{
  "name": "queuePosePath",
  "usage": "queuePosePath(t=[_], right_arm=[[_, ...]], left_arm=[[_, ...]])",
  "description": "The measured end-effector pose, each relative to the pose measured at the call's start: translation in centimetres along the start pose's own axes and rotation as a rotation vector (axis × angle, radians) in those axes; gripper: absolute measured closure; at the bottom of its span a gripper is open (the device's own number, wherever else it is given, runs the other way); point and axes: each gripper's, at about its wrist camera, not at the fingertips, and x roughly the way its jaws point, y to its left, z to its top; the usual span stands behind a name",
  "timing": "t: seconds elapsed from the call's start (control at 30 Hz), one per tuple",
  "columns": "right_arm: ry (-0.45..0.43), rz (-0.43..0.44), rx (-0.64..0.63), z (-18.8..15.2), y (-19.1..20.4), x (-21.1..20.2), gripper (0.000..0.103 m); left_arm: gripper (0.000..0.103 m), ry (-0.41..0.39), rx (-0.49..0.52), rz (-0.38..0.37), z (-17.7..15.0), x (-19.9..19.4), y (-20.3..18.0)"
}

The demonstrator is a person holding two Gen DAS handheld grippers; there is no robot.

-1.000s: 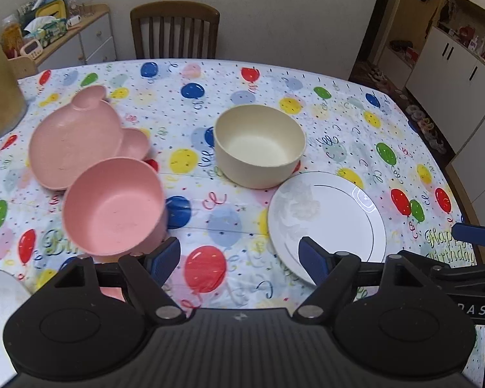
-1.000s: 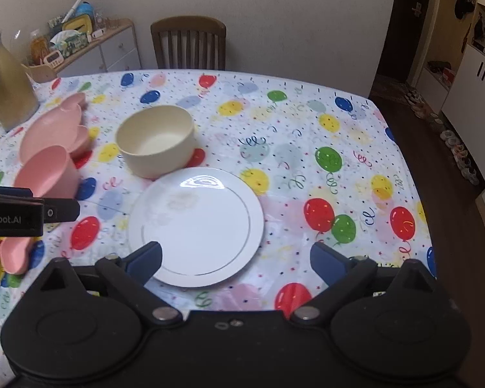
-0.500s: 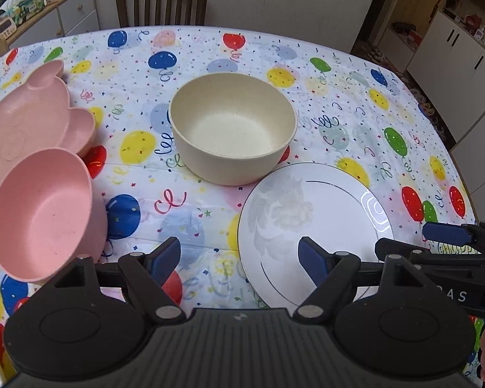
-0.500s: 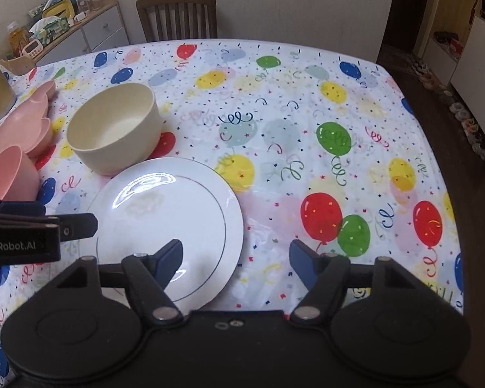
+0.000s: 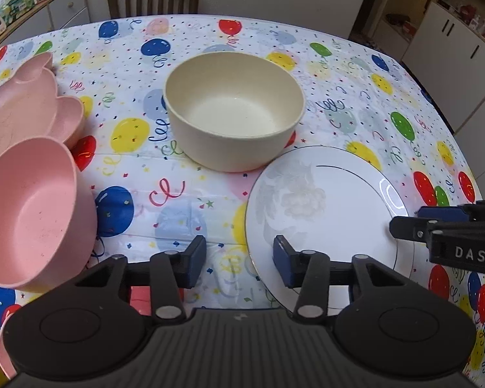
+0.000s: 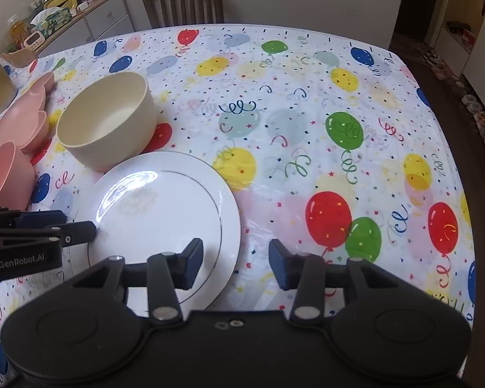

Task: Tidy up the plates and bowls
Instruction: 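Close both grippers on the rim of the small white plate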

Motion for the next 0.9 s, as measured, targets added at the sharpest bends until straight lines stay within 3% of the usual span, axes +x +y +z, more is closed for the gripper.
queuePosePath(t=[0.17, 0.33, 0.47, 0.9], right_arm=[[0.008, 0.031, 0.03, 0.2, -0.4, 0.4, 0.078], [0.012, 0.056, 0.051, 0.6, -0.6, 0.8, 0.086], [0.016, 0.063, 0.071, 0.7, -0.8, 0.9, 0.088], [0.023, 0.083, 0.095, -0.7, -0.7, -0.3, 0.091]], left_arm=[[0.071, -0.006, 0.001, -0.013, 0.2, 0.1, -0.2], [0.078, -0.005, -0.008, -0.03, 0.6, 0.2, -0.3], [0.086, 0.001, -0.012, -0.044, 0.6, 0.3, -0.3], [0.087, 0.004, -0.025, -0.062, -0.5, -0.7, 0.3]])
